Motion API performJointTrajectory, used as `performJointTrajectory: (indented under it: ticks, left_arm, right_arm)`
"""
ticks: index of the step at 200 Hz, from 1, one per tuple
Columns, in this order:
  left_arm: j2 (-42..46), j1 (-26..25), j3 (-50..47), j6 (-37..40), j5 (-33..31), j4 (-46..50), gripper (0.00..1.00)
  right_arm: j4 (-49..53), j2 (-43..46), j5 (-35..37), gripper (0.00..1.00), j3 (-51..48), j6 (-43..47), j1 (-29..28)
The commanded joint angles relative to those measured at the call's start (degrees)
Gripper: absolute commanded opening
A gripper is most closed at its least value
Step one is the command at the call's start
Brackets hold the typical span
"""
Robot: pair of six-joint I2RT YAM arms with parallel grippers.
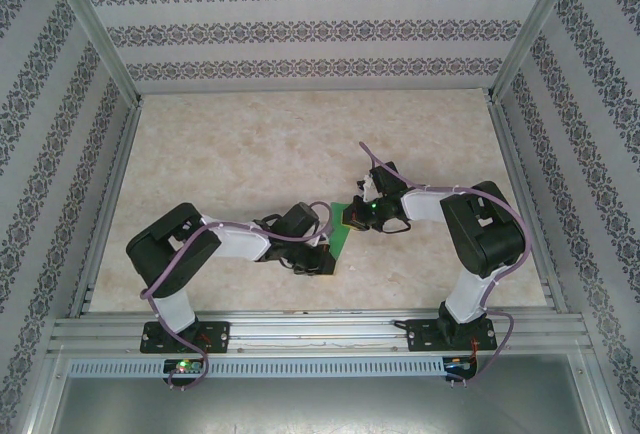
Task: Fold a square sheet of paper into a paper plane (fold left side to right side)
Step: Fold the wing for the fifth time at the center of the table.
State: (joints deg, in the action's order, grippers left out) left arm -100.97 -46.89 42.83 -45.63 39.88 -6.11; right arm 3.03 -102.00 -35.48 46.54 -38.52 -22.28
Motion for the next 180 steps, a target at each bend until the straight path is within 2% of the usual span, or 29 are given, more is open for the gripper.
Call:
performJointTrajectory:
  ticks: [1, 46, 70, 91, 114, 150, 168, 180]
  left_arm:
    - [0.8, -1.4, -1.7, 0.6, -0.7, 4.7, 0.07]
    - [7.2, -0.5, 0.1, 3.4, -4.7, 5.4, 0.11]
    - [12.6, 1.3, -0.1, 6.5, -10.0, 5.6, 0.14]
    - [18.0, 2.9, -1.7, 8.6, -16.6, 5.3, 0.24]
    - [23.8, 4.6, -4.7, 10.0, -23.5, 2.7, 0.29]
    - [31.3, 8.0, -7.7, 13.0, -31.0, 2.7, 0.44]
    - [34.6, 9.2, -8.7, 14.4, -34.3, 3.5, 0.52]
    - [36.5, 9.7, -10.0, 15.3, -36.3, 3.1, 0.58]
  right_arm:
    - [7.3, -3.2, 9.1, 0.00, -1.0, 1.5, 0.2]
    - [6.4, 0.6, 7.8, 0.00, 0.2, 1.2, -0.1]
    - [7.3, 4.3, 7.9, 0.10, 1.9, 1.3, -0.5]
    - [9.2, 7.9, 9.7, 0.19, 3.3, 1.9, -0.8]
    - [12.6, 12.0, 13.5, 0.29, 4.2, 3.1, -1.0]
    - [18.0, 18.4, 19.8, 0.42, 4.4, 5.3, -1.5]
    - [21.1, 22.0, 24.6, 0.53, 4.0, 6.3, -2.3]
    - [22.5, 24.8, 28.5, 0.63, 3.1, 6.6, -3.2]
